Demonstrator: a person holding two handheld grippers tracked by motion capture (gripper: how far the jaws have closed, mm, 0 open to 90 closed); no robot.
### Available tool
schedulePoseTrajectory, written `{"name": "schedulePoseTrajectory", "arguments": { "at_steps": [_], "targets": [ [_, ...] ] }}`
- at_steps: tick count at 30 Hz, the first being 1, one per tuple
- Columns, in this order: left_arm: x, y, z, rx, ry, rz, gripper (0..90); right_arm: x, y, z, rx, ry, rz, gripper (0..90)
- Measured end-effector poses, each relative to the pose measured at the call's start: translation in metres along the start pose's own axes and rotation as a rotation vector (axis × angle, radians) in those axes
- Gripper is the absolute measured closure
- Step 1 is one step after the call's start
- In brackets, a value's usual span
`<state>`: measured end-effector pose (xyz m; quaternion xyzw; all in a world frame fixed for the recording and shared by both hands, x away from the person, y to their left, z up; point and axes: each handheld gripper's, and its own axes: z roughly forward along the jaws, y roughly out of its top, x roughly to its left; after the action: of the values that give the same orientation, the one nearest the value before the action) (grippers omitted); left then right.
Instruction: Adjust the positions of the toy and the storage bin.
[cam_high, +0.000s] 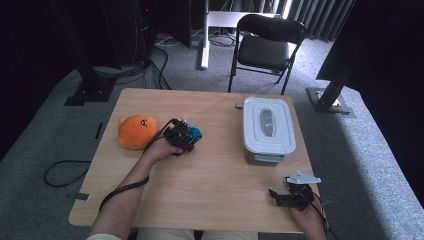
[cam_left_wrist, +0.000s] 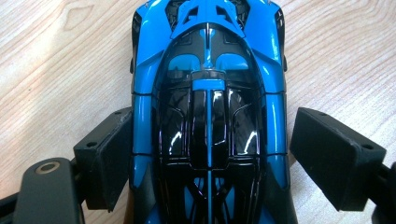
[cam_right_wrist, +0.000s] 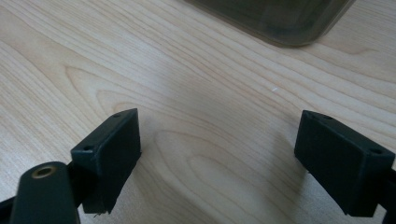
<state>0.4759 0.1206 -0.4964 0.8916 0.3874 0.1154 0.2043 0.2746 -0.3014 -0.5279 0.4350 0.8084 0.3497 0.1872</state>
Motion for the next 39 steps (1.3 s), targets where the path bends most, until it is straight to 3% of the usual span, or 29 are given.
{"name": "schedulePoseTrajectory", "arguments": {
  "at_steps": [2,8,12,15,16,23,33,39],
  "targets": [
    [0.002,0.000,-0.001,-0.003,0.002,-0.015,26.4,0.000,0.000,0.000,0.000,0.000,0.000,14.2],
    [-0.001,-0.001,-0.002,0.004,0.016,-0.035,26.6,0.000,0.000,0.000,0.000,-0.001,0.001,14.2],
    [-0.003,-0.002,-0.003,-0.014,0.020,-0.026,26.8,0.000,0.000,0.000,0.000,-0.002,0.001,14.2],
    [-0.001,-0.005,-0.008,-0.043,-0.017,-0.051,28.5,0.000,0.000,0.000,0.000,-0.002,0.001,14.2],
    [-0.003,-0.007,-0.008,-0.018,-0.011,-0.011,28.5,0.000,0.000,0.000,0.000,-0.002,0.002,14.2],
    [-0.002,-0.013,-0.017,-0.041,-0.012,-0.048,28.5,0.000,0.000,0.000,0.000,-0.004,0.004,14.2],
    [-0.005,-0.033,-0.048,-0.059,0.009,-0.018,28.5,0.000,0.000,0.000,0.000,-0.004,0.005,14.2],
    [-0.017,-0.051,-0.066,-0.072,-0.015,0.014,28.5,0.000,0.000,0.000,0.000,-0.006,0.006,14.2]
  ]
}}
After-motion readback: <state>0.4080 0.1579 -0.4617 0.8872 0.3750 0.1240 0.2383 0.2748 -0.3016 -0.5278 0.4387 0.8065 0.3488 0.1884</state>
